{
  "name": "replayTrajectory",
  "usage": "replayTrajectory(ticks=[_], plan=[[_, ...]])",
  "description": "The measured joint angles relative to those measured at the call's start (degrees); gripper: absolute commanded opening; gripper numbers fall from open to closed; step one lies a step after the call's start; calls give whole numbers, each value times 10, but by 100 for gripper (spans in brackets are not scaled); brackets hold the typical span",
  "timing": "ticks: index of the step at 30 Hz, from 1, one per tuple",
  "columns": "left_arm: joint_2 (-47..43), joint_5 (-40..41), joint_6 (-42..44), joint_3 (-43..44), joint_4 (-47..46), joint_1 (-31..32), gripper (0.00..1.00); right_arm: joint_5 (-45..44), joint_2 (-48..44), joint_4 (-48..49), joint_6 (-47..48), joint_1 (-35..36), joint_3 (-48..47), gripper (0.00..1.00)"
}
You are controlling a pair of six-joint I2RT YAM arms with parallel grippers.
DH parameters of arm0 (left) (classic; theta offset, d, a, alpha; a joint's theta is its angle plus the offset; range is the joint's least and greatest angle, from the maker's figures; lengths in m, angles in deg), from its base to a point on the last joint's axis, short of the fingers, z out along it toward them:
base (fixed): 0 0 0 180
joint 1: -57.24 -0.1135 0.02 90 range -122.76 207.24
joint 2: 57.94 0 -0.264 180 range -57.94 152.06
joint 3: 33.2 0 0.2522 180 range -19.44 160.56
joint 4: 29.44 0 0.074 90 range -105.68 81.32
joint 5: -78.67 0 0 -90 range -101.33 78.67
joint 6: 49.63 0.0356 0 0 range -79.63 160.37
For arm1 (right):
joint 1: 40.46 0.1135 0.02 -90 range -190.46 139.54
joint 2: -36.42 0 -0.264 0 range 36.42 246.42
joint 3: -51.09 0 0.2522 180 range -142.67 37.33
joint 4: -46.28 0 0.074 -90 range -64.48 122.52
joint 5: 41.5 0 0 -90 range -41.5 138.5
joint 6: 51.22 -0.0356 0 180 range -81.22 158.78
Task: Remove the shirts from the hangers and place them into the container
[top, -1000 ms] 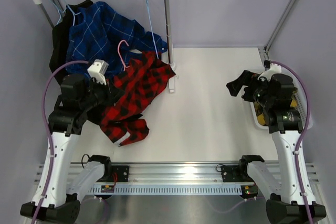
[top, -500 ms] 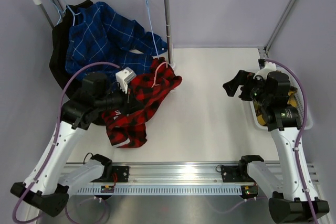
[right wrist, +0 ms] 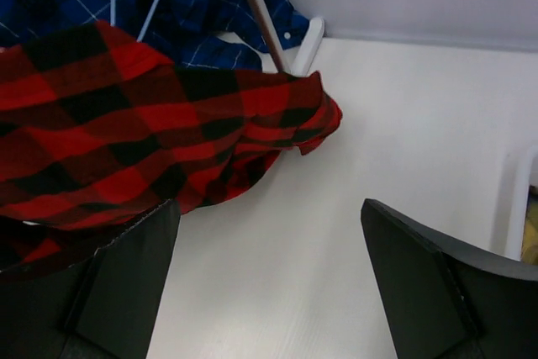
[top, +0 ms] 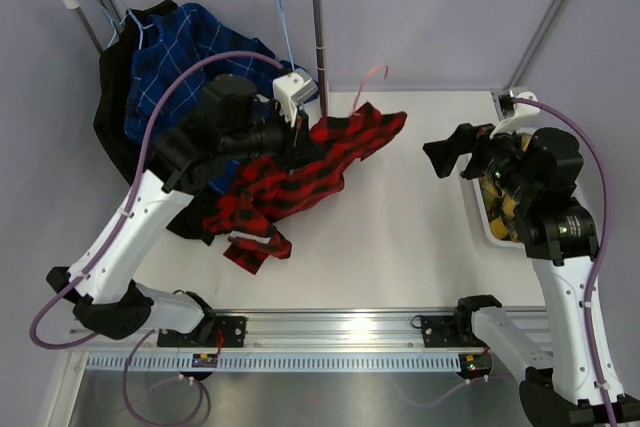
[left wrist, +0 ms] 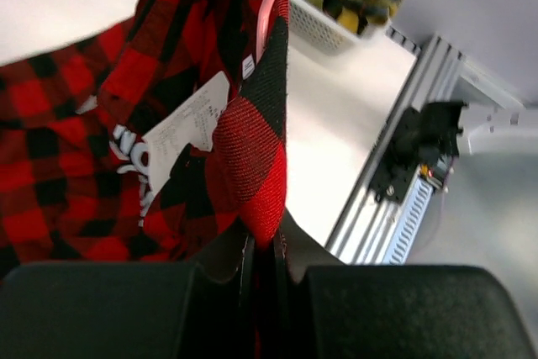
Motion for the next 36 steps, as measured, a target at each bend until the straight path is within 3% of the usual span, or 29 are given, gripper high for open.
replayTrajectory(ticks=[5,8,17,25,30,36], plan=[[54,26,-16,125,0,11,0,18,3,3,10,1,-61,97],[59,35,-20,141,-14,31,0,38,11,8,10,2,-93,95],[75,61,-41,-5,-75,85,0,89,45,41,-2,19,-108,89],[123,74,-51,-18,-105,100,0,82,98,72,-8,68,-76,83],[124,74,-57,-18,-123,106,0,59,124,93,-16,94,-62,70],[124,74,-59,-17,-130,107,0,34,144,114,-21,114,-58,39]])
